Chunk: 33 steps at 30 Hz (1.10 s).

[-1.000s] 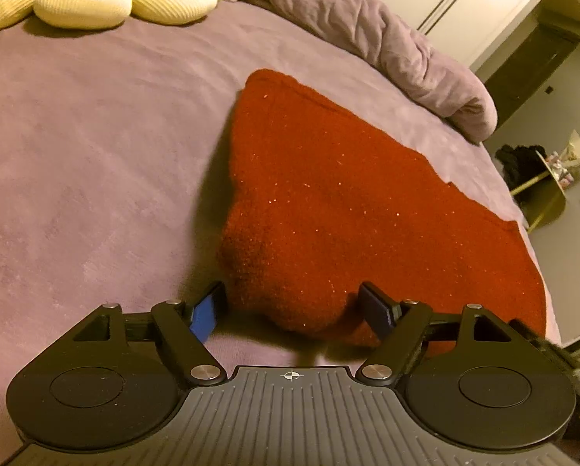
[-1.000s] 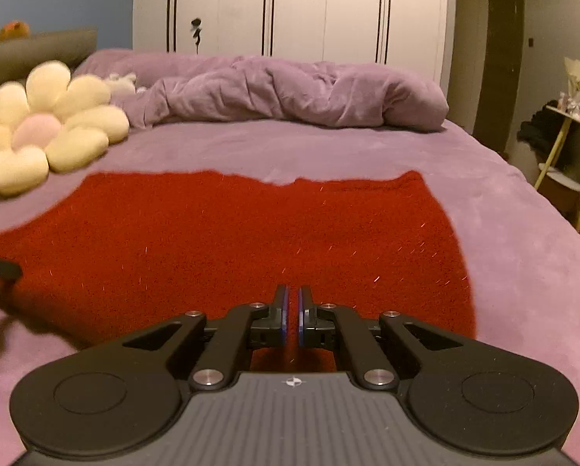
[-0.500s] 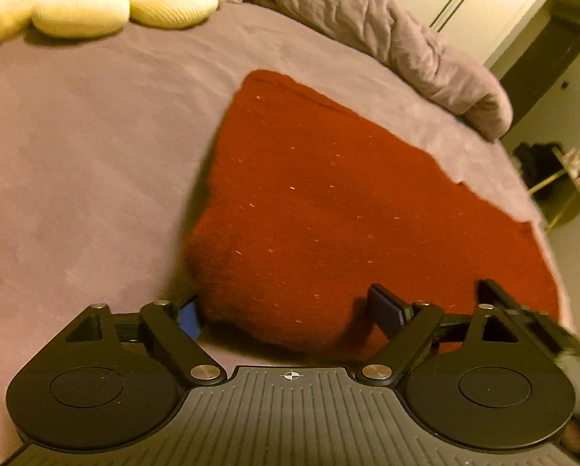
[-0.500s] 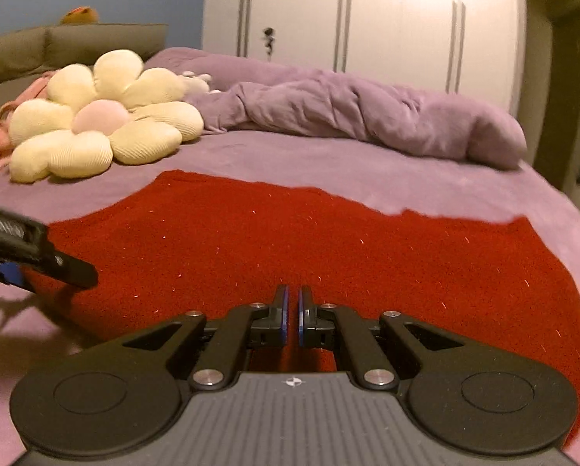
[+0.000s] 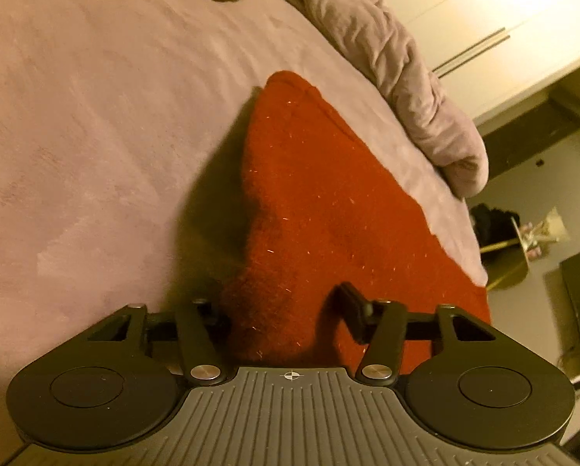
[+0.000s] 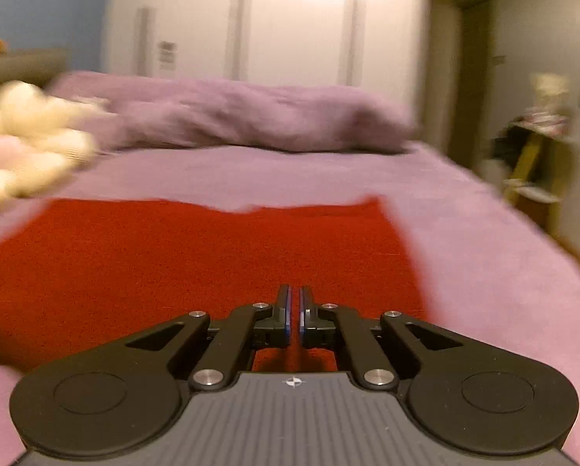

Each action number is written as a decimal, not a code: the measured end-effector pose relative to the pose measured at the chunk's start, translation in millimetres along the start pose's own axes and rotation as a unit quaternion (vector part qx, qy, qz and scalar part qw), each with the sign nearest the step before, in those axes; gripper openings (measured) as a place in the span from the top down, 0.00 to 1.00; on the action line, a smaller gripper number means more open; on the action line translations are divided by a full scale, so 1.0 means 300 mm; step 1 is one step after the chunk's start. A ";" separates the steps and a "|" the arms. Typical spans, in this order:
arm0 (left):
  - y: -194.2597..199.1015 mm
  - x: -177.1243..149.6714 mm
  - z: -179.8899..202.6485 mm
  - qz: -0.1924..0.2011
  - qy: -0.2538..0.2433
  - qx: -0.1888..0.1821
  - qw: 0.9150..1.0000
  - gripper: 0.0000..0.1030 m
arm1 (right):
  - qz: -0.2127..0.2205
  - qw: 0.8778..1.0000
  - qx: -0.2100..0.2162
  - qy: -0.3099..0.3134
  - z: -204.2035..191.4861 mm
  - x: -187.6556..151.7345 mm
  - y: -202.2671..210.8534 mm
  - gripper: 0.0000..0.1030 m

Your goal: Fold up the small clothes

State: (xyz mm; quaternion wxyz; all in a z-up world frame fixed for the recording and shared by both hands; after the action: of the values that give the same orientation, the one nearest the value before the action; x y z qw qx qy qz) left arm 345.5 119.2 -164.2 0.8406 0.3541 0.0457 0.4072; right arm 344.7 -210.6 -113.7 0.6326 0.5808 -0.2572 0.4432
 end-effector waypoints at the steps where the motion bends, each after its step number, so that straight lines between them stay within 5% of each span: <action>1: -0.007 0.004 0.002 -0.001 0.003 0.000 1.000 0.49 | 0.003 1.000 0.025 0.009 -0.056 0.010 0.004 0.97; 5: -0.002 0.030 0.016 0.004 0.013 -0.017 1.000 0.57 | -0.001 0.997 0.053 0.048 -0.203 0.019 -0.017 0.97; 12: -0.024 0.054 0.001 0.004 0.027 -0.019 0.999 0.56 | -0.069 0.995 0.028 0.069 -0.263 -0.033 -0.105 0.99; 18: -0.019 0.050 -0.003 0.014 0.021 -0.021 0.999 0.61 | 0.003 0.999 0.022 0.043 -0.259 0.067 -0.042 0.99; 26: -0.036 0.061 0.004 0.009 0.020 -0.025 0.999 0.58 | -0.026 0.998 -0.009 0.063 -0.302 0.037 -0.224 1.00; 33: -0.016 0.069 0.024 0.023 0.024 -0.033 0.999 0.68 | -0.015 0.998 -0.007 0.069 -0.284 0.061 -0.177 1.00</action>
State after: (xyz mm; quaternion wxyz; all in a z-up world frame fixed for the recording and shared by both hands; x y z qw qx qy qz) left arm 364.9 128.1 -157.6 0.8409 0.3171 0.0440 0.4363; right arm 382.8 -120.1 -141.8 0.6592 0.5483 -0.2078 0.4708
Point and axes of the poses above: each gripper's, at about its wrist camera, not at the fingertips, and y roughly against the way its jaws point, z to its right, x to its top, the point moved 6 cm from there along -y, roughly the way its jaws point, and after that the axes turned 13 degrees about y, right-handed, at the moved point
